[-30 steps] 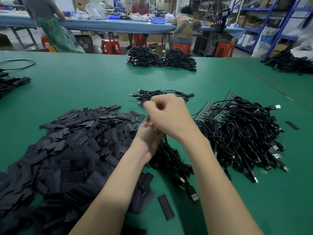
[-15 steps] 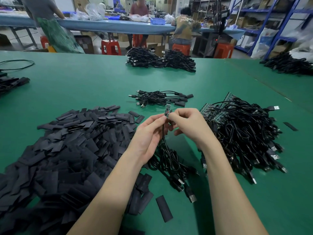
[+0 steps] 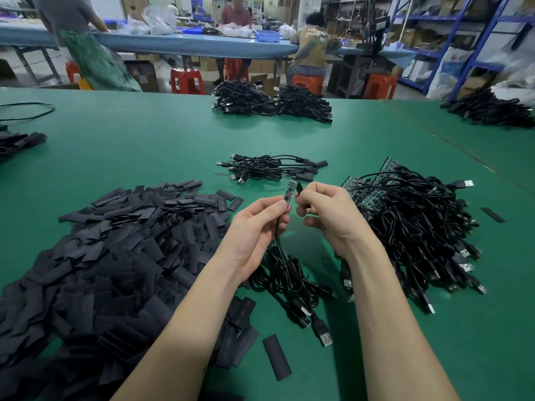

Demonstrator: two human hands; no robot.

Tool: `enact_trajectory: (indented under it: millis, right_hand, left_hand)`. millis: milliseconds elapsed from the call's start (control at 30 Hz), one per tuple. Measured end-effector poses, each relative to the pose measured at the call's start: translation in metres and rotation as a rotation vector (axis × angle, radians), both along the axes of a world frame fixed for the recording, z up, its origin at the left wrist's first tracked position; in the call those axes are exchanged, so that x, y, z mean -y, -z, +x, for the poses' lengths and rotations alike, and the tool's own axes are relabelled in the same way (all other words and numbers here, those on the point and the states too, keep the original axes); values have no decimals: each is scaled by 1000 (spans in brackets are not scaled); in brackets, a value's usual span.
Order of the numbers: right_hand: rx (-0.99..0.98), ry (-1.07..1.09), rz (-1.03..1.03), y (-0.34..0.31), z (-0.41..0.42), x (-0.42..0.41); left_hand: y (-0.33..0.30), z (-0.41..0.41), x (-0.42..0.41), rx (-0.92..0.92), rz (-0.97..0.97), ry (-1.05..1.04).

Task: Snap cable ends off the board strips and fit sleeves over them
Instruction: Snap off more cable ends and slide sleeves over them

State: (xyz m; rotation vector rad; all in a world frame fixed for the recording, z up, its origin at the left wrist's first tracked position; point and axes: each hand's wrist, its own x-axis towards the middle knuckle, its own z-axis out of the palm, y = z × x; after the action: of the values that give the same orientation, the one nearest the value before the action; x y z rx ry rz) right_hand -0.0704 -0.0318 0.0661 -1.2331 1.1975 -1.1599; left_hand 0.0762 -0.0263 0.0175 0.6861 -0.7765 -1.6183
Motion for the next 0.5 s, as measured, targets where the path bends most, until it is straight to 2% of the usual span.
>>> enact_trajectory:
  millis: [133, 233, 300, 500]
  right_hand:
    - [-41, -78, -42, 1, -3, -1]
    - [104, -191, -3, 2, -8, -4]
    - [134, -251, 13, 1, -9, -5]
    - [10, -185, 60, -3, -14, -6]
  left_hand:
    - [0, 1, 0, -5, -19, 23]
    - [0, 1, -1, -14, -38, 29]
    - [0, 1, -2, -9, -48, 28]
    - [-2, 3, -2, 2, -45, 44]
